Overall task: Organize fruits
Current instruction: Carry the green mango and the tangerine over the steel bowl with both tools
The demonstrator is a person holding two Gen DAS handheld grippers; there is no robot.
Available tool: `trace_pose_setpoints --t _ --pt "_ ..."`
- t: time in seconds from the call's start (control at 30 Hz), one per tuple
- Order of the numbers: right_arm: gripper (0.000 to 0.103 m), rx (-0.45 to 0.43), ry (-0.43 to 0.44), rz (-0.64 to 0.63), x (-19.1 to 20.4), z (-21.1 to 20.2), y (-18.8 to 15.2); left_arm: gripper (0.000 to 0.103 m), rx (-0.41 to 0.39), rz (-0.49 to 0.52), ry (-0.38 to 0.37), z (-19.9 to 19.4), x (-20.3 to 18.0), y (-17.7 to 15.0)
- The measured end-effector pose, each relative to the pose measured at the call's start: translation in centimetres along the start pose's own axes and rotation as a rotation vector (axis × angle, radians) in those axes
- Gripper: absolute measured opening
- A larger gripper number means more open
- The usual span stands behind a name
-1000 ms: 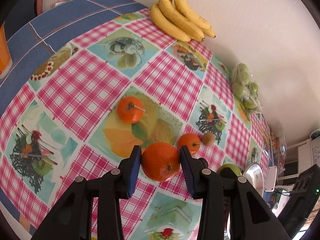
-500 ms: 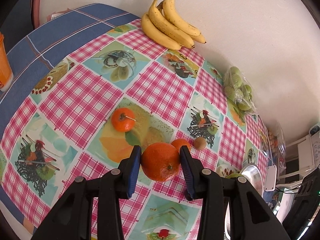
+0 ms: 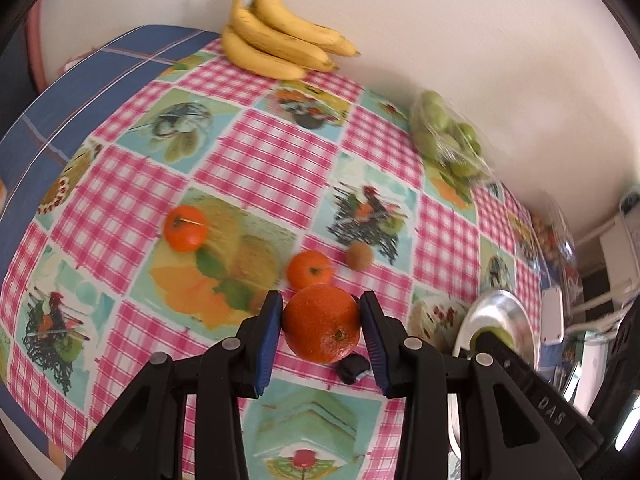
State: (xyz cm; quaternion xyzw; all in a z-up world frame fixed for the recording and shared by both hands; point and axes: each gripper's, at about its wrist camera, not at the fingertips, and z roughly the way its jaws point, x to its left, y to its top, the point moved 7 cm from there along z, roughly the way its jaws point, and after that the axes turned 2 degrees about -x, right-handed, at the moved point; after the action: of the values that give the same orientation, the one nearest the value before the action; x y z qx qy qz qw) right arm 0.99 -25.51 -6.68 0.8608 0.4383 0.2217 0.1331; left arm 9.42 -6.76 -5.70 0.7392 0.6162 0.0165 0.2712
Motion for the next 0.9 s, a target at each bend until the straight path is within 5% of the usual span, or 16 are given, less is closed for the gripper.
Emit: trace_pose_setpoints --t 0.63,0.9 --pt "0.059 -0.022 -0.096 0.171 -9.5 -2.0 0.0 0.041 0.089 0.417 -0.097 2.1 -14.6 -7.9" --pt "0.059 -0.037 -0.109 0.19 -11.0 -3.3 -0.4 0.041 0.089 0.496 -0.091 3.0 -16.9 -9.3"
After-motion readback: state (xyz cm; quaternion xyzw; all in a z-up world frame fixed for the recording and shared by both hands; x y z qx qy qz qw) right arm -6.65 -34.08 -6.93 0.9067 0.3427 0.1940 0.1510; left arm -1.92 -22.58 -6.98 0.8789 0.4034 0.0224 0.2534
